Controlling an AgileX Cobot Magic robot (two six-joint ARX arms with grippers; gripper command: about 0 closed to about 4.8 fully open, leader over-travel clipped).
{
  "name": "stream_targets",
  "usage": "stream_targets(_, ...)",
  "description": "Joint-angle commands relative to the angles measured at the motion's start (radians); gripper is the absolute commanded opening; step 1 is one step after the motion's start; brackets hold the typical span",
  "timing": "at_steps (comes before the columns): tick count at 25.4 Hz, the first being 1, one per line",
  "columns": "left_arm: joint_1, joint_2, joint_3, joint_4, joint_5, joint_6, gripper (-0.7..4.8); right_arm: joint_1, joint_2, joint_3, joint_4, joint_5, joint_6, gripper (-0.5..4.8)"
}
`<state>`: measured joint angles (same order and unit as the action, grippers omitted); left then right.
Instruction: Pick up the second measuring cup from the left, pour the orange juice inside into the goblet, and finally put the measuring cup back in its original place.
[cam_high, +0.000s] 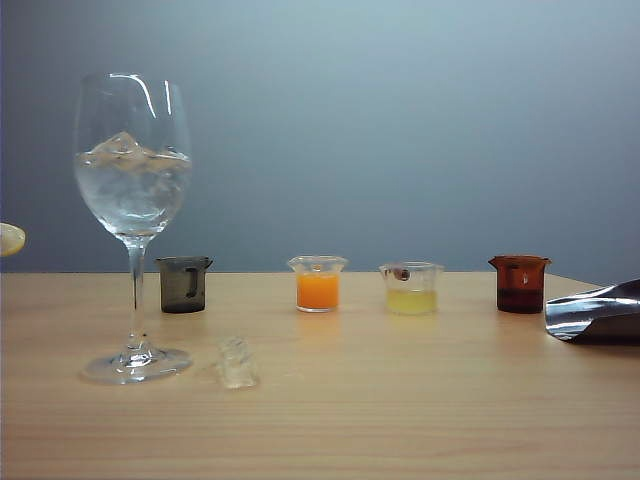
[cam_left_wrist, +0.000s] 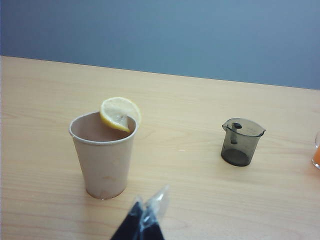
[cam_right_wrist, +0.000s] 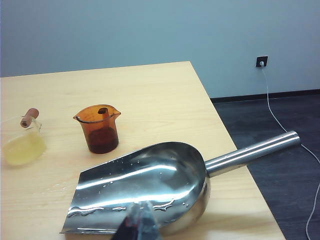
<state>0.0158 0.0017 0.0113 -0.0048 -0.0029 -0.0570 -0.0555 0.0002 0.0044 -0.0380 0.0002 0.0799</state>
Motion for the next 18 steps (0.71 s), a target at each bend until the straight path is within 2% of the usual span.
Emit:
stream_targets(1,0.0,0.0,0.003,-0.001,0.0,0.005,-0.05,-0.001,0.002,-0.003,0.011,0.001,-0.002,-0.05)
stream_targets(8,0.0,0.0,0.029,-0.023,-0.017,-0.003,-0.05,-0.001,0.002,0.032,0.011,0.016,-0.001,-0.05)
stream_targets(12,-0.002,0.014,0.196,-0.181,-0.025,-0.003,-0.05,0.002,0.016,0.198,-0.166,0.034,0.008,-0.05)
stream_targets(13,-0.002,0.036,0.233,-0.183,-0.022,-0.003,-0.05,0.002,0.034,0.252,-0.164,0.005,0.051,-0.05)
stream_targets(16,-0.007,0.111,0.327,-0.19,-0.016,0.0,-0.05,0.013,0.115,0.356,-0.119,-0.029,0.054,-0.05)
stream_targets(18,-0.029,0.188,0.423,-0.192,-0.019,0.044,-0.05,0.035,0.203,0.444,-0.107,-0.028,0.046,-0.05)
